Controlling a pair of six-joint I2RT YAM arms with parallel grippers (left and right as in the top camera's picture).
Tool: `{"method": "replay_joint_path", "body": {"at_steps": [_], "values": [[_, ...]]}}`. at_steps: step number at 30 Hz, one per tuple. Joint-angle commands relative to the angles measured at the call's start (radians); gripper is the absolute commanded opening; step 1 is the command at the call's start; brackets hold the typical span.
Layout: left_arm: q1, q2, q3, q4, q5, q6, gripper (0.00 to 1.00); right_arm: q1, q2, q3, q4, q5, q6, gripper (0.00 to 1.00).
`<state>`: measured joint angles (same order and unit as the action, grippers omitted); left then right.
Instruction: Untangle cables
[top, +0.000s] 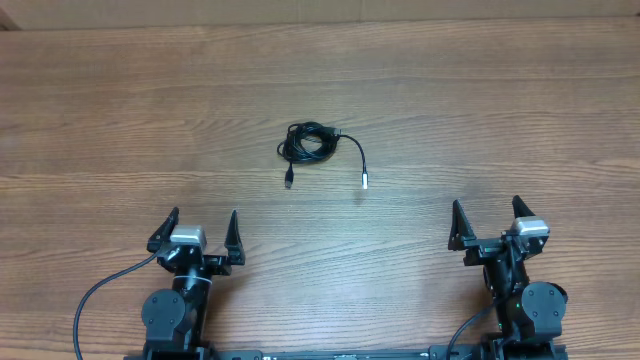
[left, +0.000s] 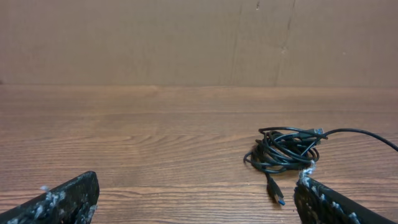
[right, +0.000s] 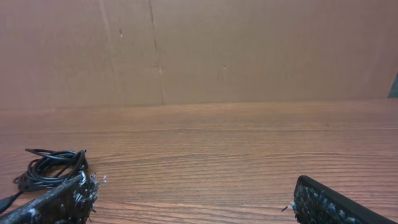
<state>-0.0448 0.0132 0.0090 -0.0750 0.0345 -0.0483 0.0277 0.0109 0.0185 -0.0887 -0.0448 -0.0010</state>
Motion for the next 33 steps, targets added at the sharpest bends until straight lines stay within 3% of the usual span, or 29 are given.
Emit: {"method": "replay_joint_path", "body": {"at_steps": [1,14,18,23,33], "values": [[0.007,-0.007,-0.005,0.001,0.016,0.016,1.0,0.006,-0.008,-0.011,0.008,0.007,-0.007,1.0],[0.007,-0.007,-0.004,0.003,0.018,0.014,1.0,0.006,-0.008,-0.011,0.05,-0.002,0.004,1.0],[0.007,-0.007,-0.004,0.016,0.016,-0.067,1.0,0.006,-0.008,-0.01,0.064,-0.001,0.005,1.0],[0.007,-0.007,0.005,0.01,0.014,-0.087,1.0,0.006,-0.008,-0.01,0.061,0.0,0.079,1.0],[0.007,-0.007,0.122,-0.172,0.0,-0.088,1.0,0.006,-0.008,0.066,-0.051,0.034,0.109,1.0]]}}
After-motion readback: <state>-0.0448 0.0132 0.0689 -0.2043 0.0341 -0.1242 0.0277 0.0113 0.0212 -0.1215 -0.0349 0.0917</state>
